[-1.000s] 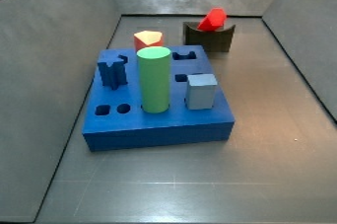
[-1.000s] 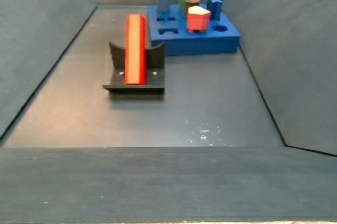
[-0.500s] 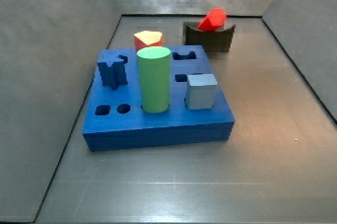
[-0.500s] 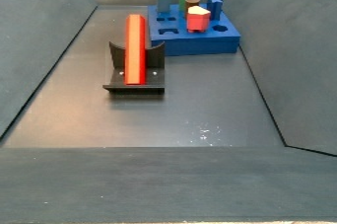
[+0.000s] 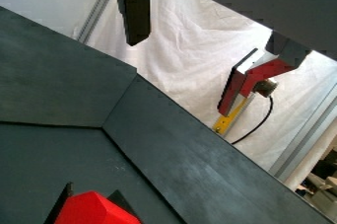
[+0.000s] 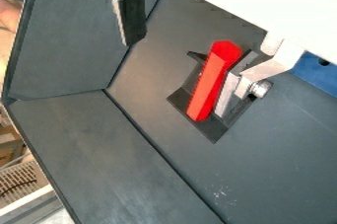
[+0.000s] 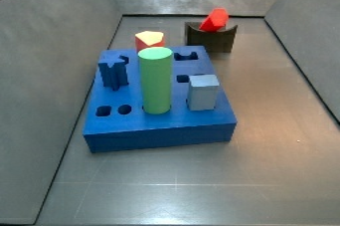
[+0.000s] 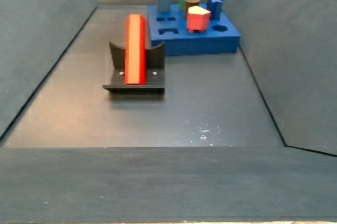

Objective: Pick up the hexagon object. Move up. Place the hexagon object on the fixture. Regrasp the hexagon object. Move to above the board. Insert the hexagon object.
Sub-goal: Regrasp the hexagon object.

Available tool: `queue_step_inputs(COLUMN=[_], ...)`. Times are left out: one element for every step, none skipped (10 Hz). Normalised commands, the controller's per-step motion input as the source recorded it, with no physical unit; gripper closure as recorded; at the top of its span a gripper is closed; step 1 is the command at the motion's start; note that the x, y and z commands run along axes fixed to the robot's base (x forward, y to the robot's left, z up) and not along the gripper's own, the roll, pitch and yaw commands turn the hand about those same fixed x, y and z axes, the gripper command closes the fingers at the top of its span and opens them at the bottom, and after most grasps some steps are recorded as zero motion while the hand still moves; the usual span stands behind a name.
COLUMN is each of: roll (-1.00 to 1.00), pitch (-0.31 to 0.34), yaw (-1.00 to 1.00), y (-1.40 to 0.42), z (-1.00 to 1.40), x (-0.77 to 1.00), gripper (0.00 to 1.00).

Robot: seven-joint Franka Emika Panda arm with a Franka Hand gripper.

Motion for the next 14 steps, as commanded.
queue_step_inputs(roll=[0.16,0.16,0.15,0.15,0.15,0.15,0.14,0.14,0.14,0.14,0.14,0.14,0.14,0.14], pitch=[0.011,0.012,0.017,0.019,0.024,0.027,0.030,0.032,0.033,0.034,0.034,0.035,0.035,0.035], yaw=[0.12,0.11,0.10,0.10,0.10,0.10,0.10,0.10,0.10,0.10,0.10,0.10,0.10,0.10], y=[-0.05,-0.05,-0.05,-0.05,-0.05,-0.05,-0.05,-0.04,-0.04,-0.04,-0.04,-0.04,-0.04,-0.04], z=[-0.02,-0.02,-0.02,-0.02,-0.02,-0.03,-0.03,-0.03,-0.03,-0.03,-0.03,-0.03,-0.03,-0.02], x=[0.24,0.24,0.24,0.24,0.23,0.23,0.23,0.23,0.23,0.23,0.23,0.23,0.23,0.23], gripper=[0.00,0.00,0.00,0.00,0.00,0.00,0.00,0.00,0.00,0.00,0.00,0.00,0.00,0.00])
